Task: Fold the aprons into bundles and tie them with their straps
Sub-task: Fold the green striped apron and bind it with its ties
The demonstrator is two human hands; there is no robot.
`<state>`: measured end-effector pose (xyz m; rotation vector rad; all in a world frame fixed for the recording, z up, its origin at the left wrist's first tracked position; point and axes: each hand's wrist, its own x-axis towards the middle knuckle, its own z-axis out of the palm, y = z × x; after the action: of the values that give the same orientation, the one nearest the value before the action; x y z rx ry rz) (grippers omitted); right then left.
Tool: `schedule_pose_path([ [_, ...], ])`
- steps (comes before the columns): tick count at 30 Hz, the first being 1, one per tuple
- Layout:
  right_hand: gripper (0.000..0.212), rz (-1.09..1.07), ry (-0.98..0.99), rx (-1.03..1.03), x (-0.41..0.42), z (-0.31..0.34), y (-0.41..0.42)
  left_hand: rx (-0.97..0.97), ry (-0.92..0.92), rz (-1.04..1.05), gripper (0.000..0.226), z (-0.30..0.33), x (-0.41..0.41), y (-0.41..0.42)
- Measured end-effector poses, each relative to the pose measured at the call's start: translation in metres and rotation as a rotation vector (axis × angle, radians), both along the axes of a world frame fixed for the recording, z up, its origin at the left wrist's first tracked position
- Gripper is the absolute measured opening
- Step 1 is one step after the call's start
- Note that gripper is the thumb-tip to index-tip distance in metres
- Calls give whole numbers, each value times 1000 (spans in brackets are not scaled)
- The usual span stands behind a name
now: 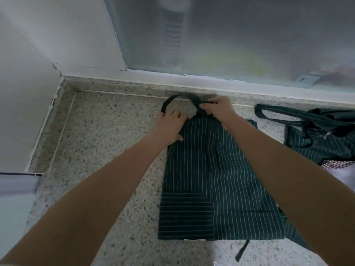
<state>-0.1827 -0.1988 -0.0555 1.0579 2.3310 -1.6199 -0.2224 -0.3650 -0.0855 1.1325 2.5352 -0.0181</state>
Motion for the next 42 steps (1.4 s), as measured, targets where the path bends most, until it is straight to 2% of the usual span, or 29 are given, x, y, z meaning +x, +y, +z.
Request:
schedule_pose_path([
  [3,7,-49,116,-190,5,24,3,-13,67,7,80,6,7,-4],
  [5,25,74,98,-183,6,40,10,-38,95,18,82,11,12,-3],
  [6,34,195,65,-111,4,46,15,-48,101,15,84,12,13,-2],
  [8,47,493,-1,210,0,59,22,-74,121,-4,86,18,16,2],
  [10,52,665,-31,629,-7,68,24,-103,119,-20,86,23,18,6],
  [11,51,710,-20,750,-9,71,23,-118,115,-34,85,24,20,9],
  [13,36,760,24,947,-9,73,20,-160,138,-76,84,27,24,14],
  [16,17,640,-20,1242,-7,74,21,-193,159,-87,82,29,28,14],
  [17,17,570,-87,1230,-7,76,24,-194,161,-85,82,29,30,12],
  [18,23,502,-139,1101,-6,77,26,-190,161,-83,81,29,32,10],
  [19,28,439,-131,889,-5,76,27,-170,152,-65,80,29,34,8],
  [21,32,245,-8,317,-2,72,26,-55,59,35,73,29,36,4],
  [22,29,204,72,155,1,73,23,31,-16,92,67,30,36,2],
  [23,23,229,134,112,4,74,21,113,-95,129,62,30,34,0],
  [24,20,325,199,181,8,73,21,176,-169,142,56,31,33,-1],
  [27,32,635,381,457,17,72,24,234,-341,134,45,36,29,-4],
  [30,20,908,617,787,20,79,28,139,-301,67,42,45,27,-5],
  [32,27,1072,670,973,18,81,27,104,-301,40,36,48,26,-4],
  [34,38,1119,609,1024,16,80,26,142,-378,99,33,50,28,-2],
  [36,42,1075,489,996,17,77,22,236,-515,234,37,52,30,1],
  [39,47,1010,84,854,18,68,17,375,-756,422,61,54,29,5],
  [42,58,995,-124,900,23,56,14,391,-811,429,85,48,26,-2],
])
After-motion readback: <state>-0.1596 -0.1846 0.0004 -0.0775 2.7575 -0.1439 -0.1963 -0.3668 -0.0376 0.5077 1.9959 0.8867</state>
